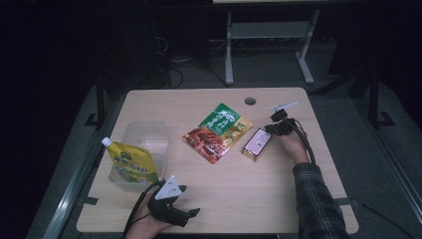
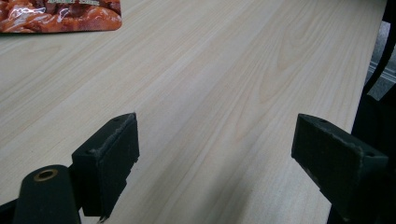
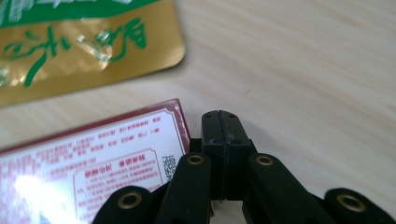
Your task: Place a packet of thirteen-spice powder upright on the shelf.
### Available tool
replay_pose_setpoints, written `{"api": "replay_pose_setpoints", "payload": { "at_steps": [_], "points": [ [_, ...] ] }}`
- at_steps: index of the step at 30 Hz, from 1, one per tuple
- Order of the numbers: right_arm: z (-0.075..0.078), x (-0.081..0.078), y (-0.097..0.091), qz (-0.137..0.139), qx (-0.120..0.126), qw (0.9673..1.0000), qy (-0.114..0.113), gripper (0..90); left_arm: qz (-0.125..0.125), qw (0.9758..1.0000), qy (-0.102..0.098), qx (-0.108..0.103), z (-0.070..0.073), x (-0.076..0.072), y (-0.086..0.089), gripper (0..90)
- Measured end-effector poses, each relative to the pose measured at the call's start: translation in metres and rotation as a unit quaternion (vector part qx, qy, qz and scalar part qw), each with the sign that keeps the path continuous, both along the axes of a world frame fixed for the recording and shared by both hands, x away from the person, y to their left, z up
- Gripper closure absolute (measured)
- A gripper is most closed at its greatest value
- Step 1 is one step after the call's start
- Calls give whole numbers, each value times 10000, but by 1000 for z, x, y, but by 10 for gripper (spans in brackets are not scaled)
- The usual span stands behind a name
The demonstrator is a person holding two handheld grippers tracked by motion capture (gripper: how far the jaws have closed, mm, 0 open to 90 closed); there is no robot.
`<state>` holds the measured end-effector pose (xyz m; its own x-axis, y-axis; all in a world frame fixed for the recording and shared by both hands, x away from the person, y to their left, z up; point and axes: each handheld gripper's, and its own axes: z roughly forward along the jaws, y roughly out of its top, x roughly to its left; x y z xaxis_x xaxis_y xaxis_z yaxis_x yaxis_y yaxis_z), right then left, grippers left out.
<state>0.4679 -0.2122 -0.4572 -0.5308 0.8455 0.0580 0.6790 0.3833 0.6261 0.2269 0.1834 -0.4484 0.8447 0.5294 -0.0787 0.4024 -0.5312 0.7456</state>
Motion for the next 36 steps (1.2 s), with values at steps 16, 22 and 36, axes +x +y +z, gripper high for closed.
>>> {"api": "replay_pose_setpoints", "payload": {
  "at_steps": [16,22,36],
  "points": [
    [4,-36,13,978,-29,9952,-23,899,-34,10000,22,-10,0,0,-1,147],
    [5,-47,25,1320,-35,9912,15,899,-37,10000,24,-15,0,-1,-1,147],
    [3,-64,61,1903,46,9816,161,899,-46,10000,35,-27,0,0,-2,146]
  ]
}}
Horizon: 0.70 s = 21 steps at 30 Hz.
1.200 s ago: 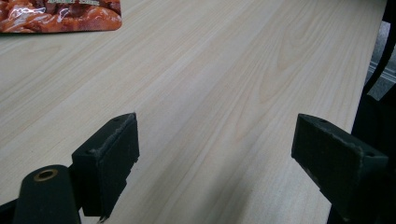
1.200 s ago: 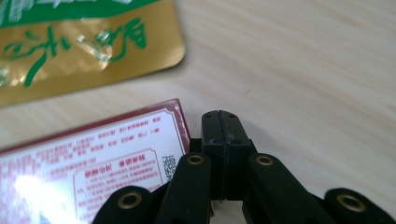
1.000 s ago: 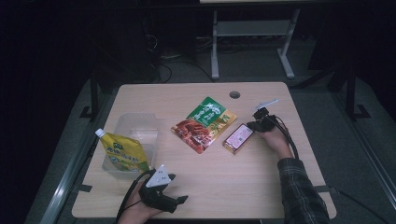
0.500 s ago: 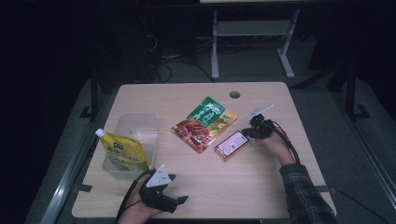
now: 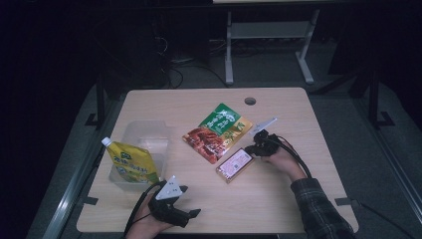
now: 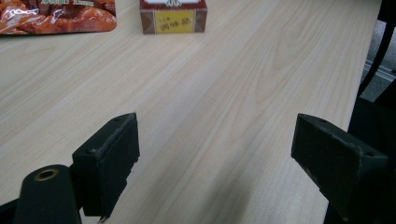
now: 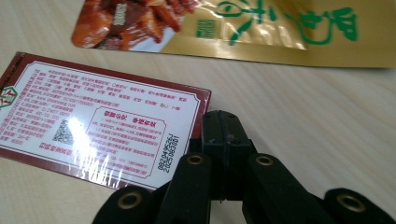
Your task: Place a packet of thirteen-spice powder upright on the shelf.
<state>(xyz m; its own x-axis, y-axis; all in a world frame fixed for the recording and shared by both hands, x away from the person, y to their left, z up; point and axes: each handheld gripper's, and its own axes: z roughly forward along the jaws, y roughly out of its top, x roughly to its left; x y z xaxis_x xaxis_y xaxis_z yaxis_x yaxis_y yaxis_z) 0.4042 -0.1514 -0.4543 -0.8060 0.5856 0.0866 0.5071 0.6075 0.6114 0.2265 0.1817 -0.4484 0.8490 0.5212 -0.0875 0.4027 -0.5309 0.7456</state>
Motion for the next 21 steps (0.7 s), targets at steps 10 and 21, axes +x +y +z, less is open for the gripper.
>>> {"api": "replay_pose_setpoints", "payload": {
  "at_steps": [10,21],
  "points": [
    [4,-21,24,480,-90,9988,-42,899,31,10000,-10,20,-1,2,1,146],
    [4,-40,32,973,-8,9952,-47,898,-8,9999,-43,117,-2,3,-1,146]
  ]
}}
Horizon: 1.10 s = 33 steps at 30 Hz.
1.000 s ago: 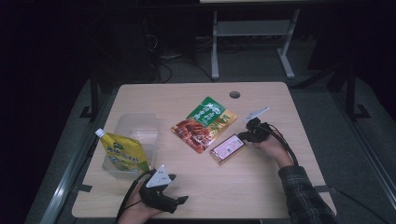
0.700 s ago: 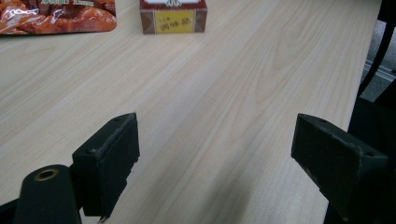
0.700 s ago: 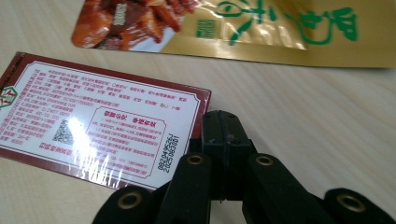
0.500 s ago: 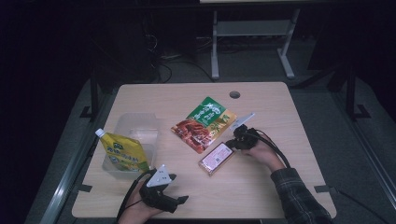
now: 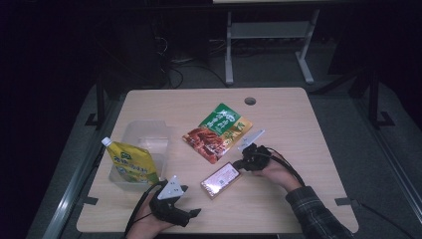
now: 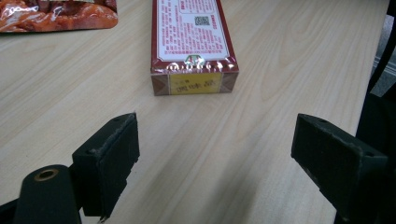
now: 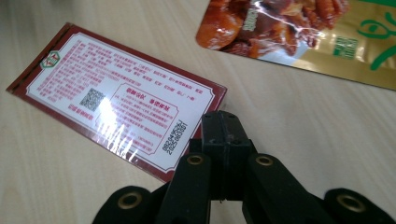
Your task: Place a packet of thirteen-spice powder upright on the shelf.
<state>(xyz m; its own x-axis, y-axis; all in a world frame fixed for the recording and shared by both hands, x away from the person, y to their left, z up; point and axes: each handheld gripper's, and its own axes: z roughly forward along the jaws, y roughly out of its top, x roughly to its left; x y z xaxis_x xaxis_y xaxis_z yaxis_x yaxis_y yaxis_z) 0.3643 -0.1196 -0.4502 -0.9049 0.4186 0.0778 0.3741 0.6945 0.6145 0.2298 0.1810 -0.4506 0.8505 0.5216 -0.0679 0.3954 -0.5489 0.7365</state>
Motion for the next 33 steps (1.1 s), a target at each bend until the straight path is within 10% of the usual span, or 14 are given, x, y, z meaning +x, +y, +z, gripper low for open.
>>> {"api": "replay_pose_setpoints", "payload": {
  "at_steps": [7,14,33],
  "points": [
    [11,-15,-28,-737,503,9959,127,740,59,9999,-56,67,-3,16,-5,146],
    [6,-31,-50,-903,482,9945,219,647,-19,9999,-90,124,-9,24,-23,149],
    [14,-35,-50,-879,721,9935,100,836,-138,9993,30,332,-17,38,-44,304]
  ]
}}
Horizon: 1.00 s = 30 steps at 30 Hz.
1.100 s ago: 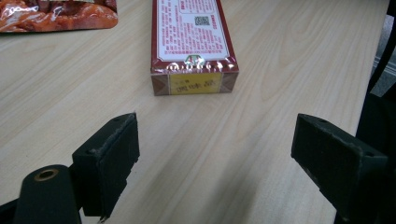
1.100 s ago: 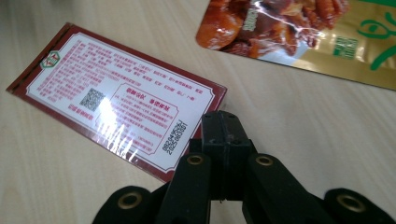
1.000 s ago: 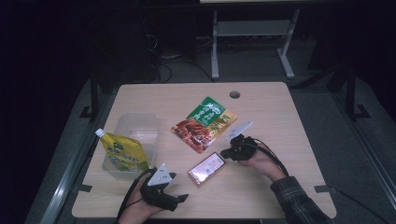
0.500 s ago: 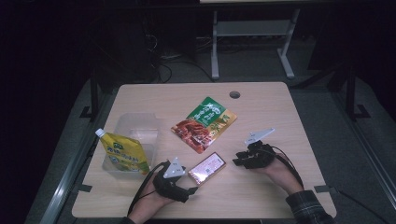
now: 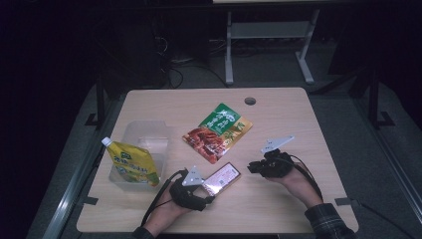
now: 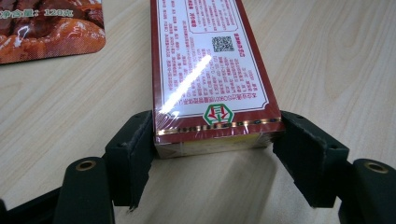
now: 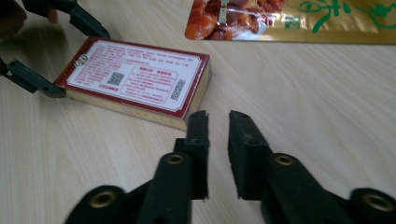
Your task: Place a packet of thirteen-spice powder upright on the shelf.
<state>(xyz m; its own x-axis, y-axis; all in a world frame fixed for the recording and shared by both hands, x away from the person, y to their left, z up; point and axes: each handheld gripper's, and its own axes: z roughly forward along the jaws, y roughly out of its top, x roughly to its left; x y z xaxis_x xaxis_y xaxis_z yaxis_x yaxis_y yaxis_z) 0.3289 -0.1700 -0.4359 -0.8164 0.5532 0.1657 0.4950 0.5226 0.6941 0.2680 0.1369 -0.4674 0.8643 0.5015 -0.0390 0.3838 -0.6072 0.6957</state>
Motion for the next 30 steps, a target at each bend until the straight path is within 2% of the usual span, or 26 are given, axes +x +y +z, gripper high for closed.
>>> {"api": "replay_pose_setpoints", "payload": {
  "at_steps": [2,7,10,12,15,18,23,24,27,30],
  "points": [
    [2,0,3,-44,70,9999,-95,898,-34,10000,-1,77,2,0,0,312],
    [3,0,11,158,104,9997,-152,899,-159,9998,-5,85,4,-1,0,315],
    [0,-1,19,405,119,9990,-131,899,-221,9998,25,-14,8,-3,0,317],
    [0,-2,21,462,118,9988,-98,899,-279,9996,27,-87,13,-4,1,318],
    [-1,-2,22,496,136,9987,-66,899,-305,9995,-5,-111,16,-5,2,320],
    [-4,-2,24,578,118,9983,22,899,-305,9993,-22,-231,21,-7,3,320],
    [-10,-1,28,641,14,9979,90,899,-337,9991,-88,-244,26,-7,4,320],
    [-11,-1,29,659,1,9977,131,899,-313,9990,-61,-305,28,-8,5,321],
    [-13,-1,31,700,-70,9974,121,899,-345,9989,-108,-297,32,-9,6,321],
    [-13,-1,32,711,-72,9974,122,899,-326,9986,-127,-402,37,-10,6,321]
  ]
}}
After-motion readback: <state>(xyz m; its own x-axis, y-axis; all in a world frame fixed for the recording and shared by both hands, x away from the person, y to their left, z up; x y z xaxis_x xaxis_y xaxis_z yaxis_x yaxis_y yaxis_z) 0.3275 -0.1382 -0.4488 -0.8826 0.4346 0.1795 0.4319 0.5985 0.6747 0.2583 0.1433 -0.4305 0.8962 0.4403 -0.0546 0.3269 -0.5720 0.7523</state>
